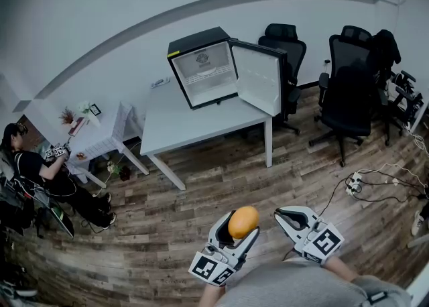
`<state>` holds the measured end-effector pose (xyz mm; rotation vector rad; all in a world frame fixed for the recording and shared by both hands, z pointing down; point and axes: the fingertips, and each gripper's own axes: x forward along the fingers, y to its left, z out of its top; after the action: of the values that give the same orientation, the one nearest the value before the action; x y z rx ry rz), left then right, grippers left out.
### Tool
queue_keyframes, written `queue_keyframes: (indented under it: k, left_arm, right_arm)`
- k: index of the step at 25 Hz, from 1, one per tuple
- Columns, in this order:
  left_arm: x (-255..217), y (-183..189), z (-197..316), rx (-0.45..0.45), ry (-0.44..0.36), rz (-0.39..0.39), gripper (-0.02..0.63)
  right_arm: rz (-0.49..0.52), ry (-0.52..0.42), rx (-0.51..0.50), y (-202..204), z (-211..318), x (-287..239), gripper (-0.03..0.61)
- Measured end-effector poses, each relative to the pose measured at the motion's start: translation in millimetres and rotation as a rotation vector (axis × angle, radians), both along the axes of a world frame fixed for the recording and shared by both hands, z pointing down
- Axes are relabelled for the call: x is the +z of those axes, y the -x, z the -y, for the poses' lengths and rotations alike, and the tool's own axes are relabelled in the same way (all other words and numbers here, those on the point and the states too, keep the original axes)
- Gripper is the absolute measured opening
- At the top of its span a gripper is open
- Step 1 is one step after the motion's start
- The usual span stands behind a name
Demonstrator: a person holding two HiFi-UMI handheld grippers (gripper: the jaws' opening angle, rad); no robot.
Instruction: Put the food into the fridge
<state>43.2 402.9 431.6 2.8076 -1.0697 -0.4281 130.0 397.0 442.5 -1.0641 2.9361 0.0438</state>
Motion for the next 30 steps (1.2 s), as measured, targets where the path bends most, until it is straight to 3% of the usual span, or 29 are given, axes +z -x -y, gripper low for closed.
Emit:
queue_keyframes:
  k: [6,8,16,18,22,26,30]
  left_arm:
    - [-1,1,0,-0.001,0.008,0.001,0.333]
    - [-4,4,4,-0.003,0.013,-0.004,0.331]
    - [-15,14,10,0.039,0.028,0.002,0.333]
    - [-17,16,11,0.054,0.019,0.016,0.333]
    - [-17,27,13,0.072,0.004,0.041,0.331]
    - [-17,26,16,0.127,-0.010,0.053,0.333]
    - [-22,17,19,0.206,-0.038,0.056,0.331]
  right_arm:
    - [-0.038,-0.025,-0.087,9,-11,3,0.024]
    - [-0.084,-0.040,-0.136,18,-13,2,0.145]
    - [-0.279,-0.117,-0.216,49,-15,-5,0.233]
    - [-0.237,-0.148,-0.245,57,-15,-16,0.242]
    - [-0.038,-0.161,-0.287,62,-11,-43,0.247]
    - [-0.010,-0.078,-0.334,53,-2,-39,0.249]
    - [0.030,-0.053,-0.381,47,7,-46,0.249]
